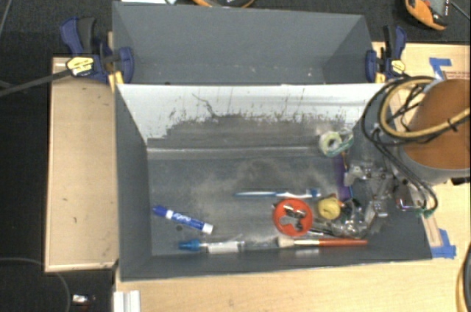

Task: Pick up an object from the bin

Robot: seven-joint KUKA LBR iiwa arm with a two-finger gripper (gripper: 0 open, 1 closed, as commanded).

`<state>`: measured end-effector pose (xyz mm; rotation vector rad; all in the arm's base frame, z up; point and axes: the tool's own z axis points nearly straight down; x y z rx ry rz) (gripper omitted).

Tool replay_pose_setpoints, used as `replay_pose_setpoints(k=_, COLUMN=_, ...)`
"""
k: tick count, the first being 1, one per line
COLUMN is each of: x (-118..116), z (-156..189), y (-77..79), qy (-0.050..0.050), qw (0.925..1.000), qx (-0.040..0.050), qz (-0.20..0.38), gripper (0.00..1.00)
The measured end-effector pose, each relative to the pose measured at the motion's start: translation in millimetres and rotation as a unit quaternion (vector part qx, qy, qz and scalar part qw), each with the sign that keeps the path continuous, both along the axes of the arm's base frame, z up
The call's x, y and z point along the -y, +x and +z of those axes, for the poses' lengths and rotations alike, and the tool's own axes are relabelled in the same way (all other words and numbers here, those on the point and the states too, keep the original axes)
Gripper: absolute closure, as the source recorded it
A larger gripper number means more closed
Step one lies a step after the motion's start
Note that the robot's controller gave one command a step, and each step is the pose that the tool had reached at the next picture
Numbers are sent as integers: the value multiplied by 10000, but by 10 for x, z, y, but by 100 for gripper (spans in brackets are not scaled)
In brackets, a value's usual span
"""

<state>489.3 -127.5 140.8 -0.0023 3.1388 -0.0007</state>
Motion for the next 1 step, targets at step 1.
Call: replay_pose_setpoints(k=1, x=-1, z=0, y=0, qy=0, qw=10000, qx=0, qz=8, gripper=0)
